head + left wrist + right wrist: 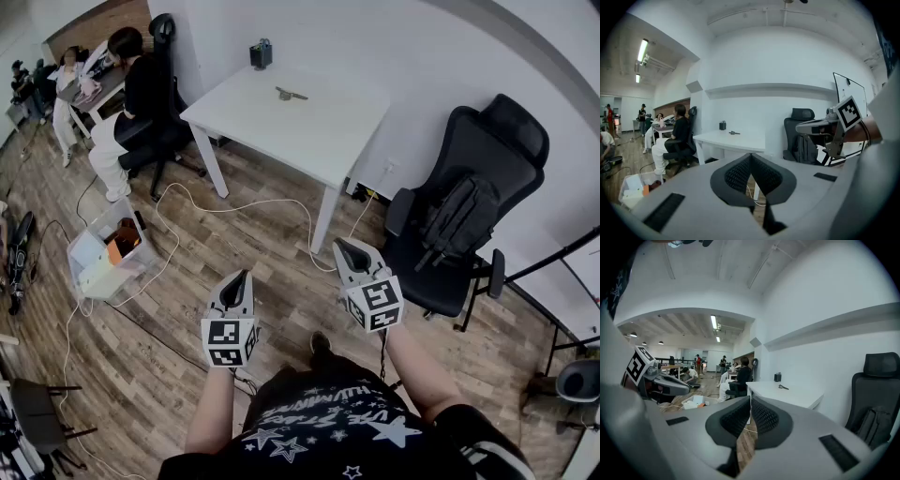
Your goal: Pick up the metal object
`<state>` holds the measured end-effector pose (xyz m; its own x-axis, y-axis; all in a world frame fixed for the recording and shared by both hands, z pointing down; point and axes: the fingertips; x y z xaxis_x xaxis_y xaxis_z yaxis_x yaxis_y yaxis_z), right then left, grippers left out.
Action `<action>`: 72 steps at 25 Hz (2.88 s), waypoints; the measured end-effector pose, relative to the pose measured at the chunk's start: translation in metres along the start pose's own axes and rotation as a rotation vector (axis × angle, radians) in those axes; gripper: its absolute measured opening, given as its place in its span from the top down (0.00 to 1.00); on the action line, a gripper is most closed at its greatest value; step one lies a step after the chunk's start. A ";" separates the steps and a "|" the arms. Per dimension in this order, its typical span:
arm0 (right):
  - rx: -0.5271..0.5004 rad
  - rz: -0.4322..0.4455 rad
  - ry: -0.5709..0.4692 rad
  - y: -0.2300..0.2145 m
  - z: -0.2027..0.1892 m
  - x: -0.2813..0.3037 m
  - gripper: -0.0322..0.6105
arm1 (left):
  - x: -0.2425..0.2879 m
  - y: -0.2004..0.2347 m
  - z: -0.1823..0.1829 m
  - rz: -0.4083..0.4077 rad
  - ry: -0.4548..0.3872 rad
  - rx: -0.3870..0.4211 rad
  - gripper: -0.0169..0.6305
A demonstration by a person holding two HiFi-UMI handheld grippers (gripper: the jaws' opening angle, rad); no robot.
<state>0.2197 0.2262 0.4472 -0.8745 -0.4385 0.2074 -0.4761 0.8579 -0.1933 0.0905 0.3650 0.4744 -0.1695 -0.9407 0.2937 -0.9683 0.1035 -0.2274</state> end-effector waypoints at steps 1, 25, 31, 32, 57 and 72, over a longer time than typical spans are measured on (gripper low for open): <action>0.000 -0.001 0.001 0.001 0.000 0.000 0.87 | 0.000 0.002 0.000 0.002 0.001 0.002 0.94; 0.115 -0.047 0.078 0.002 -0.046 -0.002 0.87 | -0.024 0.045 -0.039 0.050 0.044 -0.055 0.94; 0.150 -0.053 0.072 -0.019 -0.041 0.043 0.87 | 0.002 0.068 -0.041 0.082 0.072 -0.039 0.94; 0.151 -0.046 0.070 -0.022 -0.038 0.055 0.87 | 0.009 0.074 -0.039 0.084 0.073 -0.038 0.94; 0.213 -0.053 0.041 -0.232 0.057 0.349 0.87 | 0.338 0.206 0.048 0.077 0.059 0.045 0.94; 0.255 -0.144 0.053 -0.294 0.070 0.427 0.87 | 0.474 0.254 0.073 -0.027 0.029 0.072 0.94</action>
<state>-0.0196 -0.2320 0.5257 -0.7936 -0.5302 0.2985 -0.6084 0.6903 -0.3915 -0.2227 -0.0781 0.4882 -0.1497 -0.9331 0.3269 -0.9571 0.0537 -0.2849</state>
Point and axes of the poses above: the fingertips, and each gripper's own axes: x forward along the fingers, y to its left, z out of its top, and after that the axes turned 15 degrees about x, right-handed
